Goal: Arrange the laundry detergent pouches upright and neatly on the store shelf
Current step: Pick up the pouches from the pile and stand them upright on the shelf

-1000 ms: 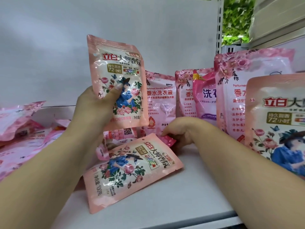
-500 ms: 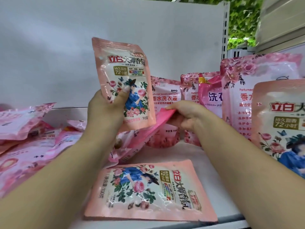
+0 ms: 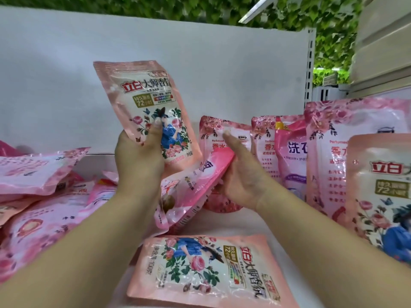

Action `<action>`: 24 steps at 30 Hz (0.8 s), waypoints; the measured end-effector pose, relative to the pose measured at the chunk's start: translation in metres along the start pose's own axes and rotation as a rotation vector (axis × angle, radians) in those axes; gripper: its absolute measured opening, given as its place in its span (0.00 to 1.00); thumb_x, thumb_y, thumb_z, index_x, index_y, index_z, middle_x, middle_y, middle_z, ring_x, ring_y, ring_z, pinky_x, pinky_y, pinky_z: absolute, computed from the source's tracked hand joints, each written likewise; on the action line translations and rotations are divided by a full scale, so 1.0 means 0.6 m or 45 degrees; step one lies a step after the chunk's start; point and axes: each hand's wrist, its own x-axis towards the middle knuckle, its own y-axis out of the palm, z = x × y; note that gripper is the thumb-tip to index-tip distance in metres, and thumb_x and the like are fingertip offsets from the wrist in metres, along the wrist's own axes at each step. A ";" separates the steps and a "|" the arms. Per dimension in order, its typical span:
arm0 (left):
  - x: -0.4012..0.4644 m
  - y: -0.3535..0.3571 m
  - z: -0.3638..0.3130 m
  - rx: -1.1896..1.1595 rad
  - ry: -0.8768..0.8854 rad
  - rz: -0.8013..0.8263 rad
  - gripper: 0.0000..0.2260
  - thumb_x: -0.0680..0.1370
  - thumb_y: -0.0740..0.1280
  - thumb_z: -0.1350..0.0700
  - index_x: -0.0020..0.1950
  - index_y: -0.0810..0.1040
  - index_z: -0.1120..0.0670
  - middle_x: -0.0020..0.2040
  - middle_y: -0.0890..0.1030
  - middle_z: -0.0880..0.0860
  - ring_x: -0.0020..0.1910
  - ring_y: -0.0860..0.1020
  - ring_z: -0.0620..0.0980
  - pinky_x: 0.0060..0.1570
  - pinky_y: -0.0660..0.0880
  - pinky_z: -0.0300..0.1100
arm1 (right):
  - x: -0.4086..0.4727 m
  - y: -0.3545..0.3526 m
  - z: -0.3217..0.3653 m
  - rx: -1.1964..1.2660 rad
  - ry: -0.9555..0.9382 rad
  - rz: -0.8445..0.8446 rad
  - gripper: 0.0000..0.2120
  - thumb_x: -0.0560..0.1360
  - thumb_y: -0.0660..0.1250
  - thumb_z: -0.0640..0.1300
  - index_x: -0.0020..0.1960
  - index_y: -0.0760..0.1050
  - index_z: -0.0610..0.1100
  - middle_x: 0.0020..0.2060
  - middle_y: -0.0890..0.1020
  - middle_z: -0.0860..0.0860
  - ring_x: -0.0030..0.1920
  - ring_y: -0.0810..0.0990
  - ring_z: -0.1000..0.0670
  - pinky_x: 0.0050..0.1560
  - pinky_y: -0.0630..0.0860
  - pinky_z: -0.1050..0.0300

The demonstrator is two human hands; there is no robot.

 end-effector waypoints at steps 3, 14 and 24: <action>-0.001 0.000 0.006 0.006 0.007 0.005 0.02 0.76 0.67 0.50 0.46 0.76 0.47 0.48 0.83 0.49 0.48 0.82 0.52 0.48 0.78 0.59 | 0.008 0.018 -0.024 -0.096 -0.064 -0.141 0.28 0.62 0.74 0.50 0.58 0.72 0.42 0.51 0.81 0.44 0.53 0.78 0.45 0.62 0.70 0.47; 0.004 0.000 0.006 -0.052 -0.031 -0.038 0.03 0.76 0.66 0.51 0.47 0.74 0.48 0.48 0.82 0.49 0.47 0.82 0.51 0.47 0.79 0.58 | -0.002 0.013 0.047 0.126 -0.339 -0.345 0.07 0.77 0.61 0.39 0.41 0.73 0.41 0.35 0.78 0.48 0.37 0.77 0.50 0.46 0.78 0.52; -0.009 0.006 0.006 -0.056 -0.054 0.034 0.04 0.77 0.65 0.52 0.43 0.74 0.46 0.40 0.82 0.43 0.40 0.83 0.46 0.39 0.81 0.54 | 0.012 -0.037 0.068 -0.350 -1.003 -0.526 0.01 0.73 0.68 0.44 0.43 0.77 0.49 0.34 0.81 0.57 0.36 0.79 0.59 0.41 0.78 0.65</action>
